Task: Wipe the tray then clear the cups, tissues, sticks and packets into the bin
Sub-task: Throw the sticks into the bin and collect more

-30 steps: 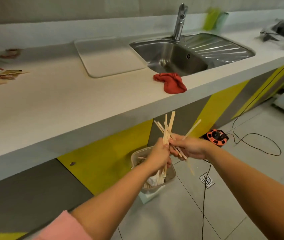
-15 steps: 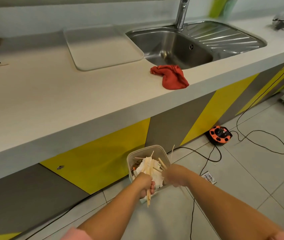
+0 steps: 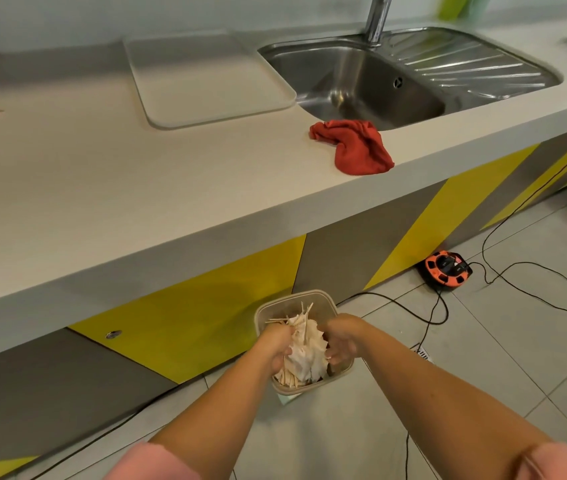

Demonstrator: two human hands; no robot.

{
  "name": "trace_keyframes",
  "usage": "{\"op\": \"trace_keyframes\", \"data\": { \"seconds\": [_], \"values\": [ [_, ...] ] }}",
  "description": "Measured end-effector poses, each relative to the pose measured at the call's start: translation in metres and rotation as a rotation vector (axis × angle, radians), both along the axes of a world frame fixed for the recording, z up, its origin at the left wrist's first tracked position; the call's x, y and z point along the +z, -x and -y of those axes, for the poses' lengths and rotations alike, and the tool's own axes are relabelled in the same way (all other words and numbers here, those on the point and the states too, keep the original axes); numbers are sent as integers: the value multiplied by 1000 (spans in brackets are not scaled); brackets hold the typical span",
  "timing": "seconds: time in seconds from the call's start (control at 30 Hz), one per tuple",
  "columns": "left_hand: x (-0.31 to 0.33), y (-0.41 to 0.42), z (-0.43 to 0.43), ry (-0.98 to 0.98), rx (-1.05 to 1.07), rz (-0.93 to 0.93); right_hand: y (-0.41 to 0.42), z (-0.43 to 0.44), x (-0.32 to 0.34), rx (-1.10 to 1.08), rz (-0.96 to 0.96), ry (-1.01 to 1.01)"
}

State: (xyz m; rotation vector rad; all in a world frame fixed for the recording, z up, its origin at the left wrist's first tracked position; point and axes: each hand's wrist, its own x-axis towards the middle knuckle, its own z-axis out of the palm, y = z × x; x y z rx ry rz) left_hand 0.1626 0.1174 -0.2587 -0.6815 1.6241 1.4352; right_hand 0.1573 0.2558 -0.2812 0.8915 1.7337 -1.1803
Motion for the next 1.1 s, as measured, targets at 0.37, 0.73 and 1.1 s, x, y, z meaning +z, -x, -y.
{"op": "trace_keyframes", "data": {
  "seconds": [0.37,0.73,1.1],
  "values": [
    [37,9,20,129,-91,-224,16,26,60,358,-80,-176],
    [129,23,83,347,-568,-458,41,108,170,974,-59,-313],
    [236,34,197,400,-507,-573,61,211,290,1184,-441,-341]
  ]
}}
